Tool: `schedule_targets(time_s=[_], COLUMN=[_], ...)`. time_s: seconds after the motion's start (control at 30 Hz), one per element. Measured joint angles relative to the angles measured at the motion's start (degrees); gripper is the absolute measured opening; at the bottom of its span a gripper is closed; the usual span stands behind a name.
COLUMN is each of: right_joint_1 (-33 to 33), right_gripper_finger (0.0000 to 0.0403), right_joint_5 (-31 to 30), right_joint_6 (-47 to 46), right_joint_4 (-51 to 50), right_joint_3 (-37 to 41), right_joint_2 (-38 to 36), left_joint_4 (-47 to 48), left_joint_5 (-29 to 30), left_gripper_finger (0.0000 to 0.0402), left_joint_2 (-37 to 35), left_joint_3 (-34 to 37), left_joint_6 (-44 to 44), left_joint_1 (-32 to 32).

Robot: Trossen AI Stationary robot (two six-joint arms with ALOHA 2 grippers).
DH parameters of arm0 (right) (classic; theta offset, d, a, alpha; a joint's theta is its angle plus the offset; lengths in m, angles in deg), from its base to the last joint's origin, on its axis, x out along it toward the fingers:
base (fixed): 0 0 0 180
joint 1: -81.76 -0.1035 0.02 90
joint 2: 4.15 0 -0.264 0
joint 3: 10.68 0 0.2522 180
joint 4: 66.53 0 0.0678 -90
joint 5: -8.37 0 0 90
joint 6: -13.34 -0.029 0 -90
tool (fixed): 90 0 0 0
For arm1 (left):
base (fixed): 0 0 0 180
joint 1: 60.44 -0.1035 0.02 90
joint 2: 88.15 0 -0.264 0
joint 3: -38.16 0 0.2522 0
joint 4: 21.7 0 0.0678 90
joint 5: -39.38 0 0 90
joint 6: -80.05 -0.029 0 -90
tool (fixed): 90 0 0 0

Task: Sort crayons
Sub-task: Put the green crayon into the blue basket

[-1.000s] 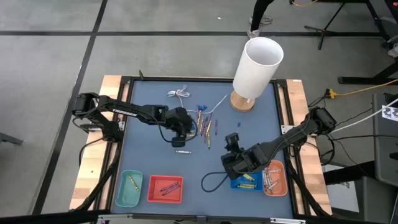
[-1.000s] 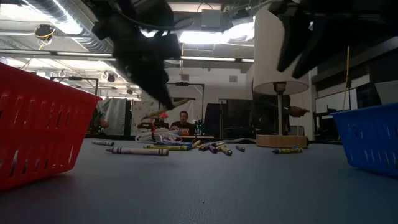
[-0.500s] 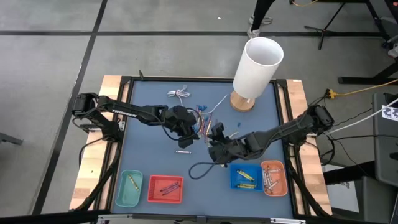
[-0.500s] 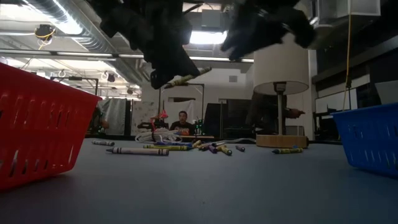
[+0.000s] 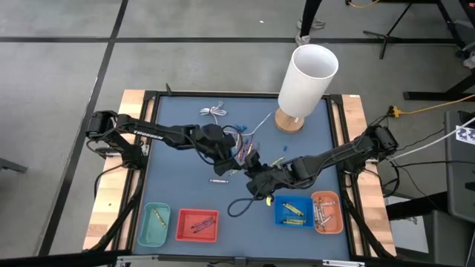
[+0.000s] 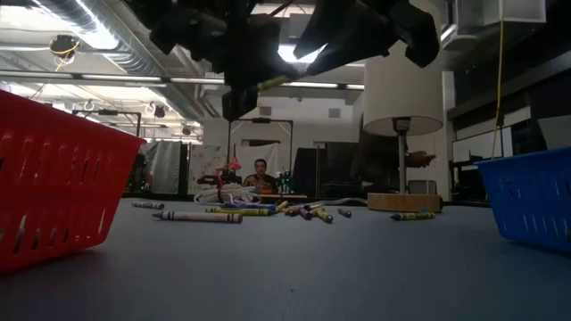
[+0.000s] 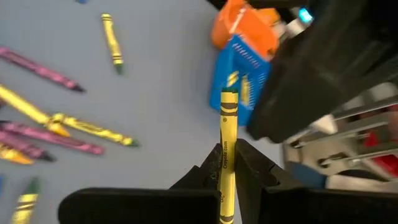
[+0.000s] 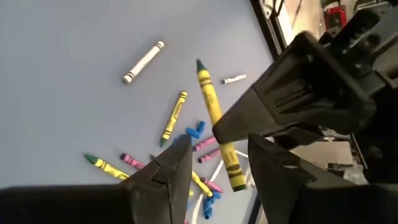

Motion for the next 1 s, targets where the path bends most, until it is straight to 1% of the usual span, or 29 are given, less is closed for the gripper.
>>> schedule_targets(time_s=[0.17,0.37,0.47,0.73,0.87,1.0], right_joint_1=[0.0,0.0,0.0,0.0,0.0,0.0], right_gripper_finger=[0.0156,0.0152,0.0133,0.0064,0.0042,0.0029], right_joint_5=[-3.1,-3.4,-3.3,-3.3,-3.2,-3.2], right_joint_6=[1.1,1.8,1.8,1.8,1.9,1.9], right_joint_4=[0.6,0.7,0.7,0.7,0.5,0.4], right_joint_3=[0.0,0.0,0.0,0.0,0.0,0.0], right_joint_2=[0.3,0.3,0.3,0.3,0.3,0.3], left_joint_4=[-2.3,-2.3,-2.3,-2.3,-2.2,-2.2], left_joint_5=[-2.1,-3.1,-3.4,-3.4,-3.4,-3.4], left_gripper_finger=[0.0009,0.0009,0.0009,0.0009,0.0009,0.0009], left_joint_2=[0.0,0.0,0.0,0.0,0.0,0.0], left_joint_3=[0.0,0.0,0.0,0.0,0.0,0.0], left_joint_6=[3.7,4.9,5.7,6.2,6.3,6.3], left_joint_1=[0.0,0.0,0.0,0.0,0.0,0.0])
